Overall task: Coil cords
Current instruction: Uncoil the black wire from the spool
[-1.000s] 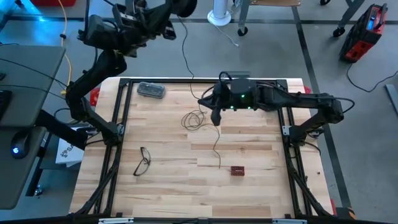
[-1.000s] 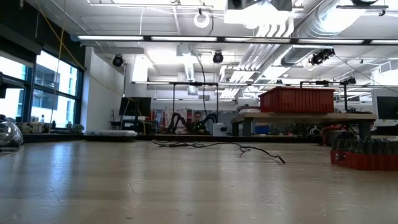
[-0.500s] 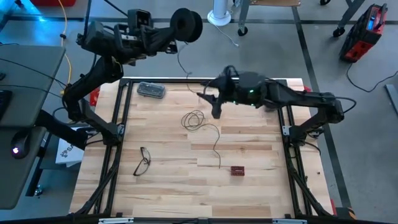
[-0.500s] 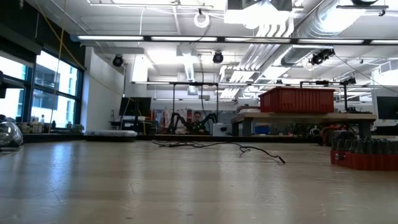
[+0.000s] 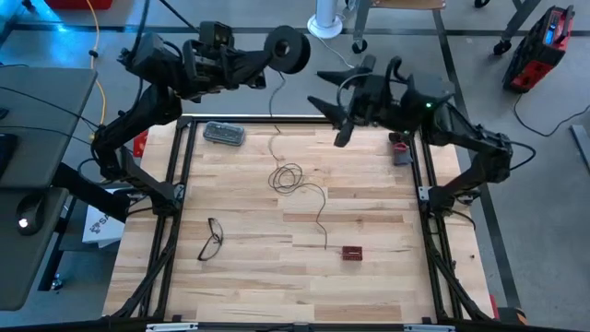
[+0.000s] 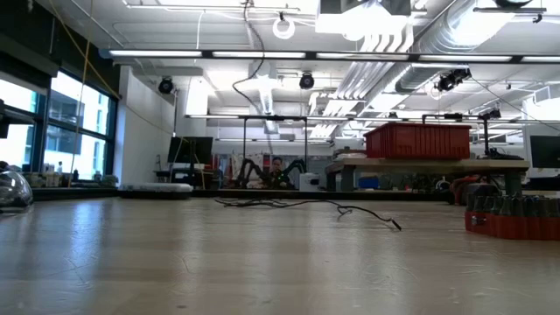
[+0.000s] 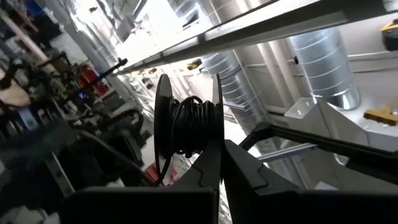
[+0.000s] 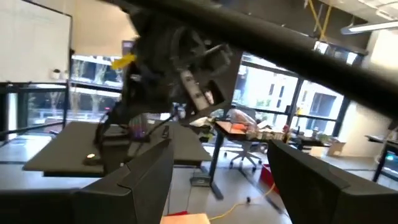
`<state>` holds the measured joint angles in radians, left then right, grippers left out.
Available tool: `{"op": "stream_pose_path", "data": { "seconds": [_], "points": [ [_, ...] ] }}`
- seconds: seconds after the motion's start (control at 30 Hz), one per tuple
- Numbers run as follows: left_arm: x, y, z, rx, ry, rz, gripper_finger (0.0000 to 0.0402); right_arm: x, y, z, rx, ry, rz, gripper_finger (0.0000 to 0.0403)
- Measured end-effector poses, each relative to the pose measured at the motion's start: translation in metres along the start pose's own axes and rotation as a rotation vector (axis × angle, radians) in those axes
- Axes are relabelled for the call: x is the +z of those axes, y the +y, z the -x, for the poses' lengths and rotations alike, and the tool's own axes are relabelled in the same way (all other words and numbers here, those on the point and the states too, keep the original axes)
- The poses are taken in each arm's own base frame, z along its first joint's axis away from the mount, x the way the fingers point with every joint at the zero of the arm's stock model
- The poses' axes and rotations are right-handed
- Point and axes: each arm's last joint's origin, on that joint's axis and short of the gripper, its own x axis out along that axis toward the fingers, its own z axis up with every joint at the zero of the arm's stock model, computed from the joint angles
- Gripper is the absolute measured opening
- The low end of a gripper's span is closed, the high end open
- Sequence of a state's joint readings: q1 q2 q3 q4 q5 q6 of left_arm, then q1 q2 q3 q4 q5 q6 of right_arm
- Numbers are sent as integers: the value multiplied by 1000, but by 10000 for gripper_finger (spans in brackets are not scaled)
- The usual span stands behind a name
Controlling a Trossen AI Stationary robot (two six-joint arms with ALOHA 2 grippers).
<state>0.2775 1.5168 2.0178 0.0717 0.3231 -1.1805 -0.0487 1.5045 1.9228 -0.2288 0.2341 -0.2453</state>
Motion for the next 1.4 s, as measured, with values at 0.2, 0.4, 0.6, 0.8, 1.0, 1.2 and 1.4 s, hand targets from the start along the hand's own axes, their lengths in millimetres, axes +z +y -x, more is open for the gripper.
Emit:
{"op": "stream_pose_path", "data": {
  "seconds": [0.2, 0.4, 0.6, 0.8, 1.0, 1.2, 1.4],
  "points": [
    [-6, 11, -8, 6, 19, 41, 0, -10, 6, -18, 89, -37, -44, 254],
    [-2, 4, -8, -79, -5, 3, 0, -14, 8, -22, 99, -29, -31, 254],
    [-3, 5, -9, -77, -3, 21, 0, -17, 10, -26, 107, -21, -36, 248],
    [-3, 4, -9, -80, -1, 20, 0, -25, 14, -34, 112, -5, -66, 229],
    [-3, 4, -9, -90, 25, 27, 0, -24, 14, -34, 118, -25, -73, 227],
    [-3, 4, -9, -91, 34, 27, 0, -33, 20, -46, 158, -21, -113, 227],
    [-4, 4, -9, -92, 39, 29, 0, -36, 19, -48, 137, -9, -134, 224]
  ]
}}
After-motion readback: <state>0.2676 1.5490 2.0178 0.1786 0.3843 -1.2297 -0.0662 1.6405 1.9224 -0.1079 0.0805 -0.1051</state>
